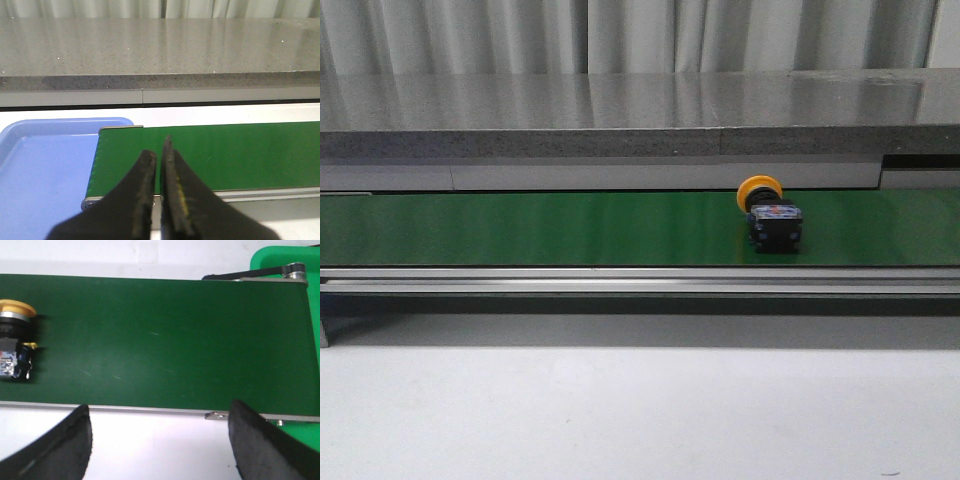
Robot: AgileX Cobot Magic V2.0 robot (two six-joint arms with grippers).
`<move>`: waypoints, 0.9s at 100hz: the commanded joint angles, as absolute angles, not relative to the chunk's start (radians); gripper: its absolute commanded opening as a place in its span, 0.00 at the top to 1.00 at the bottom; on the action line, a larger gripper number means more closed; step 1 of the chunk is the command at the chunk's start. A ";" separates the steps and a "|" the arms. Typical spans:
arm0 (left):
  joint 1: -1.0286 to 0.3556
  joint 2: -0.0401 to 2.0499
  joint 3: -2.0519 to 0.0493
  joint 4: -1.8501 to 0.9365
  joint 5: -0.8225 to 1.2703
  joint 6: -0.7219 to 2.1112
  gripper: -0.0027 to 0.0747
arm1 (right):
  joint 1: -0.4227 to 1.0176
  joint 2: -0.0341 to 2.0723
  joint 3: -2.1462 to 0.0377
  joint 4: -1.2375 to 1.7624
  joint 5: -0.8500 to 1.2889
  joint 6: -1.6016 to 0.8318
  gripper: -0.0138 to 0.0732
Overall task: Move button from left to right
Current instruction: 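Let the belt carry the button toward the right arm, then lower the right gripper onto the button and close on it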
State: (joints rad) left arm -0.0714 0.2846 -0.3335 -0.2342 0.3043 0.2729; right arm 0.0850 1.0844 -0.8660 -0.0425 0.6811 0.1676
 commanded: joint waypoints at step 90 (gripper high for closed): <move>-0.079 0.294 -0.360 -0.247 0.220 0.270 0.96 | 0.205 1.521 -1.095 0.056 0.502 0.025 0.23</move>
State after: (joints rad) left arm -0.0714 0.2846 -0.3335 -0.2342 0.3043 0.2729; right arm 0.2027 1.5400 -1.0625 0.0568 0.5598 0.0405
